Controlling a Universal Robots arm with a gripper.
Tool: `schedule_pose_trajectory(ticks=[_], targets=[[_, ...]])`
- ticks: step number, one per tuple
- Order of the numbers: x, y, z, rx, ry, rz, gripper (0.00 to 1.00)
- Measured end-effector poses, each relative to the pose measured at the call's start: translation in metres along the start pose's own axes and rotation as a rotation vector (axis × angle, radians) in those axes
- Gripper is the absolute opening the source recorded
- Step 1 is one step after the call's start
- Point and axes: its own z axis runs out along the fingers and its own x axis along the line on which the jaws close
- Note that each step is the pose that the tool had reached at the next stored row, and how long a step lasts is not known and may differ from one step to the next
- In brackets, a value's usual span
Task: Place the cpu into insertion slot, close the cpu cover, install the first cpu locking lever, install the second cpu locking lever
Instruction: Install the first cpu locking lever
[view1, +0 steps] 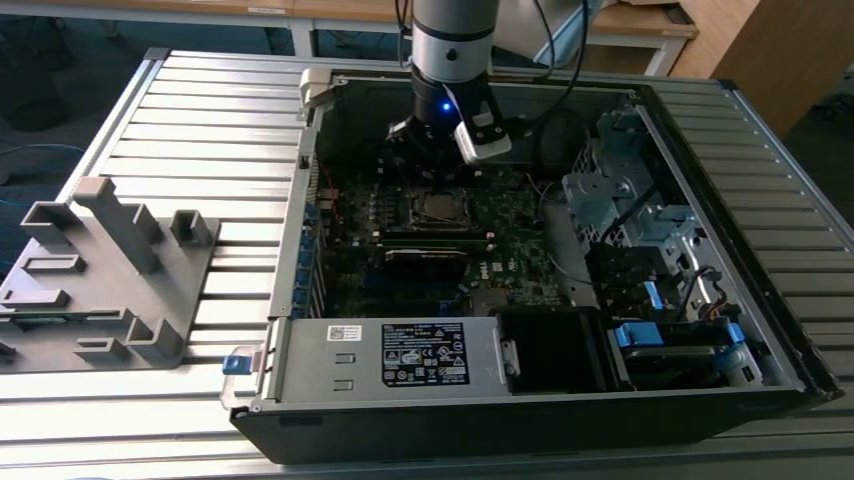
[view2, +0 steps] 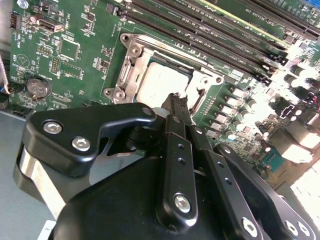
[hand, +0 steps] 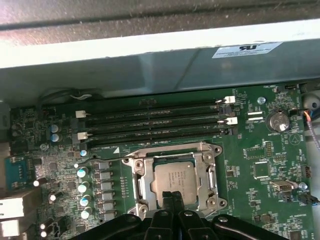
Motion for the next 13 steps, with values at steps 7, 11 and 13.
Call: schedule_pose_trajectory(ticks=[7, 11, 13], targets=[[0.0000, 0.0000, 0.0002, 0.0009, 0.0087, 0.000, 0.11], [-0.0001, -0.0001, 0.0002, -0.0271, 0.0119, 0.001, 0.11], [0.0000, -0.0002, 0.0002, -0.0321, 0.0125, 0.001, 0.11]])
